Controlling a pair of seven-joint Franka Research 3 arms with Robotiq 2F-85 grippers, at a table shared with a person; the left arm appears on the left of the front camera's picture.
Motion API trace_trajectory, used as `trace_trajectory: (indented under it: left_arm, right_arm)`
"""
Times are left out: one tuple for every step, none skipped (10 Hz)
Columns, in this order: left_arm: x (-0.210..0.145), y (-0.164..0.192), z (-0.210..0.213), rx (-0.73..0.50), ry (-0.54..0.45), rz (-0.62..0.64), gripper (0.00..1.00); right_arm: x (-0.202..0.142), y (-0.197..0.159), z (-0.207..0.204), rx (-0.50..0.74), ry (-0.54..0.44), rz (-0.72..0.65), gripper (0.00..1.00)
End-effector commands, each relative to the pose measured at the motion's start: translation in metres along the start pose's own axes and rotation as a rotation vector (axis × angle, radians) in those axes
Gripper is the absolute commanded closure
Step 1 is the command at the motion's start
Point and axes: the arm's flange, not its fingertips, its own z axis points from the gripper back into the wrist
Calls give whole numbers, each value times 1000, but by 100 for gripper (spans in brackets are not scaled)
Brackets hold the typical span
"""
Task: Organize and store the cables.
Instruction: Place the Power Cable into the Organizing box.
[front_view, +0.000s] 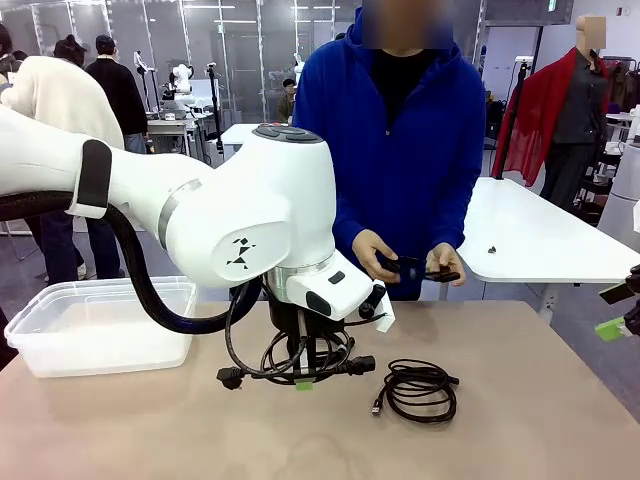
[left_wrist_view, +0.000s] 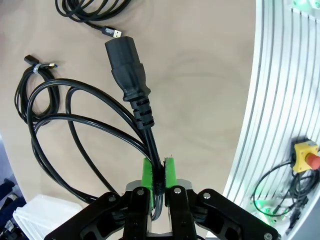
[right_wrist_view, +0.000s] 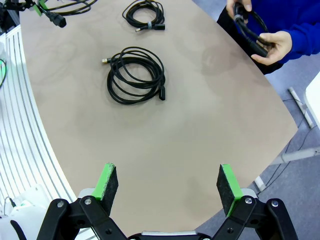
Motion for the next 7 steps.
trace_trajectory:
  left_arm:
    - [0,0,0,0,0,0,89]
    - [-11,9,13,15,13,-6,89]
    - [-29,18,27,-34,23,-23,89]
    - [-48,24,44,-47,-13,-39,89]
    - [-72,30,58,-50,-59,-64,89]
    - [-95,31,67,-33,-59,-116,89]
    - [-118,34,74,-18,-67,-162,89]
  right_arm:
    - [0,2,1,2,-7,1,0]
    - [0,2,1,2,-7,1,0]
    - [0,2,1,2,-7,1,0]
    - [0,2,1,2,-7,1,0]
    - [0,2,1,2,-7,1,0]
    - [0,2,1,2,-7,1,0]
    - [0,2,1,2,-7,1,0]
